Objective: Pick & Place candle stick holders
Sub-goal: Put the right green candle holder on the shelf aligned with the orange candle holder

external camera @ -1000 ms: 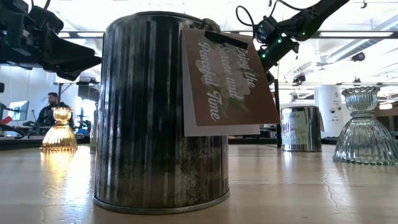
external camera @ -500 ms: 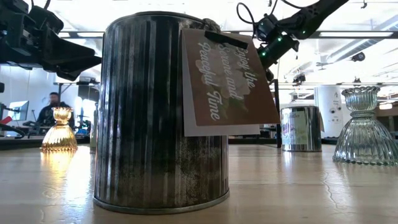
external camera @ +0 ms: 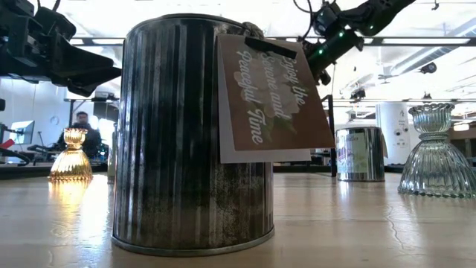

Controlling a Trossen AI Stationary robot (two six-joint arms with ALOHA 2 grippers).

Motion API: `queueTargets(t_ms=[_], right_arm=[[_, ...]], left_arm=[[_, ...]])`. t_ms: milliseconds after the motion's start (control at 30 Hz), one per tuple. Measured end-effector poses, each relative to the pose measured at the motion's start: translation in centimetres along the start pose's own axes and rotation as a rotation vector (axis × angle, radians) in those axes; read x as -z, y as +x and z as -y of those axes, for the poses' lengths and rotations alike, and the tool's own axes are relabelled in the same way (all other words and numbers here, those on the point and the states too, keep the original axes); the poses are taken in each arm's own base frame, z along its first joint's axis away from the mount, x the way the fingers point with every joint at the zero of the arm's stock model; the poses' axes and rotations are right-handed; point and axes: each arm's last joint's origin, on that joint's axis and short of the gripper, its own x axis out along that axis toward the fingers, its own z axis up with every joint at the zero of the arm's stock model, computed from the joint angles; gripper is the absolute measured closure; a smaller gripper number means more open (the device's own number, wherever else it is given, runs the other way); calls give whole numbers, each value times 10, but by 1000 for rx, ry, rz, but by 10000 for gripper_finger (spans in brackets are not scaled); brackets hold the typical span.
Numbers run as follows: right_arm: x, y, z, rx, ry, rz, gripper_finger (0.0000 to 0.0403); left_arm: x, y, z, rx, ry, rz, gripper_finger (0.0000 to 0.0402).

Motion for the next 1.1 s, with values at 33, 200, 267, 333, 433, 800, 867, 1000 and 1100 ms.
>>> queueTargets(t_ms=[33, 200, 267, 333, 433, 800, 867, 1000, 1100], right_arm=[[-2, -3, 0, 1, -10, 12, 57], [-13, -22, 0, 5, -28, 67, 53], [-19, -34, -1, 5, -29, 102, 56], [-25, -48, -1, -1, -29, 138, 59], [-34, -76, -5, -90, 4, 197, 64], [-46, -204, -36, -443, -96, 333, 78], [-46, -225, -40, -444, -94, 349, 78], [-45, -259, -44, -399, -68, 332, 78], [-45, -273, -48, -408, -6, 288, 78]], left_arm=[[0, 0, 0, 0, 0, -1, 206], [0, 0, 0, 0, 0, 0, 206], [0, 0, 0, 1, 0, 0, 206], [0, 0, 0, 1, 0, 0, 206], [0, 0, 0, 0, 0, 0, 206], [0, 0, 0, 0, 0, 0, 206], [0, 0, 0, 1, 0, 0, 206], [0, 0, 0, 0, 0, 0, 206], [0, 0, 0, 0, 0, -1, 206]])
